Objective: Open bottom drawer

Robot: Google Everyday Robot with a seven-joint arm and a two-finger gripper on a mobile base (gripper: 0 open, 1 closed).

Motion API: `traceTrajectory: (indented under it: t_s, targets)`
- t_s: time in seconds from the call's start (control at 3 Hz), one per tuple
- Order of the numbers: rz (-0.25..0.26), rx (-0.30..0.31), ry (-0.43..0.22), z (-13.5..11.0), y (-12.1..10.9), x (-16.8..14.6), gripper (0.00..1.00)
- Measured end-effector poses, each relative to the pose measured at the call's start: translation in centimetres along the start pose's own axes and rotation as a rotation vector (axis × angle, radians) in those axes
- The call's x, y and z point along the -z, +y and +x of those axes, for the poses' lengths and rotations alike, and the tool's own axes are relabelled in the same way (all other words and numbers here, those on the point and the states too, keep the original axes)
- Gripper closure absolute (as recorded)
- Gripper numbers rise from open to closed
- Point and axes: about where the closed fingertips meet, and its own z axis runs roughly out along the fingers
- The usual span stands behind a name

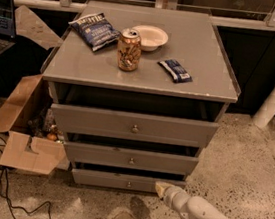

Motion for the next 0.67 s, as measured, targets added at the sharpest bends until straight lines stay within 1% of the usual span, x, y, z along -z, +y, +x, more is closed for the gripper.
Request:
traceTrajectory:
  t_s: [0.33,0.67]
  targets:
    - [0.037,0.016,-0.040,-2.05,-5.34,-2.06,1.00]
    - [0.041,0.016,-0.044,-2.31,-5.65,-2.06,1.00]
